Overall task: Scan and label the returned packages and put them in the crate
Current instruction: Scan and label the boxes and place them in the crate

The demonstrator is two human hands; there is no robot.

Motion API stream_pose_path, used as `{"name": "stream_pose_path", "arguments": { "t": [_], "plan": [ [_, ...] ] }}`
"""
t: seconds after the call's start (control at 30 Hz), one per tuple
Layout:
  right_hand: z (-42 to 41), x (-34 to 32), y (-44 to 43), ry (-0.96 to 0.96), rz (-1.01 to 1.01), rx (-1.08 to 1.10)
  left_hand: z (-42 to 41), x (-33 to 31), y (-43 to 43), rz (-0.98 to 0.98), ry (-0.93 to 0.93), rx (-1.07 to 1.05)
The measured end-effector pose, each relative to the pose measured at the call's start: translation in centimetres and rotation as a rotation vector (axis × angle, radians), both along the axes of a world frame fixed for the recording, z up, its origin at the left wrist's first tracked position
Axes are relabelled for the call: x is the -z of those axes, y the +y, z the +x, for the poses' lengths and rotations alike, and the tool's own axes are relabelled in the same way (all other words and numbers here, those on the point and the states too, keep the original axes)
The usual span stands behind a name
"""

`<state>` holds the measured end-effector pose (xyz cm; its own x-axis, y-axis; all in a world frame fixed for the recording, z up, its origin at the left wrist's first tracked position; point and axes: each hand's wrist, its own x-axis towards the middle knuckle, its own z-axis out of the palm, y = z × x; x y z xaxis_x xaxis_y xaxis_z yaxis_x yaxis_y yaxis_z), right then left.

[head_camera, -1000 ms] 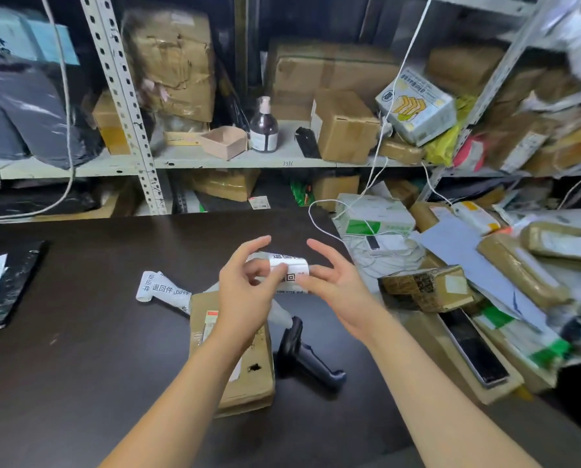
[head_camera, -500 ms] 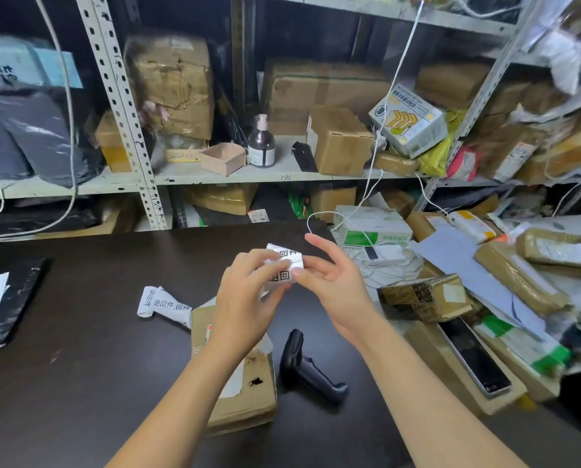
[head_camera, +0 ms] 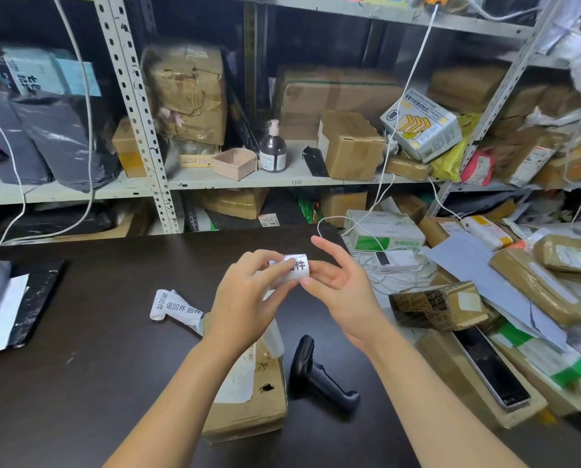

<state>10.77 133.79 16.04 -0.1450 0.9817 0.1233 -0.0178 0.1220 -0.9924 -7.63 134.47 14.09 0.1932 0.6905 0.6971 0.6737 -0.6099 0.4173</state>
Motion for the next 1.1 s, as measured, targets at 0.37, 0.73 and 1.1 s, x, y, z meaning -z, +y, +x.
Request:
{"name": "stream_pose_path", "arguments": {
  "t": [0.37, 0.73, 1.1],
  "plan": [
    [-0.4, -0.2, 0.9, -0.09, 0.04, 0.073, -0.3, -0.3, 0.6, 0.014, 0.117, -0.066],
    [-0.3, 0.0, 1.2, -0.169, 0.046, 0.027, 0.0, -0.7, 0.9, -0.151, -0.202, -0.005],
    [-0.4, 0.4, 1.6, -0.019, -0.037, 0.091, -0.8, -0.5, 0.6, -0.026, -0.012, -0.023]
  ]
}}
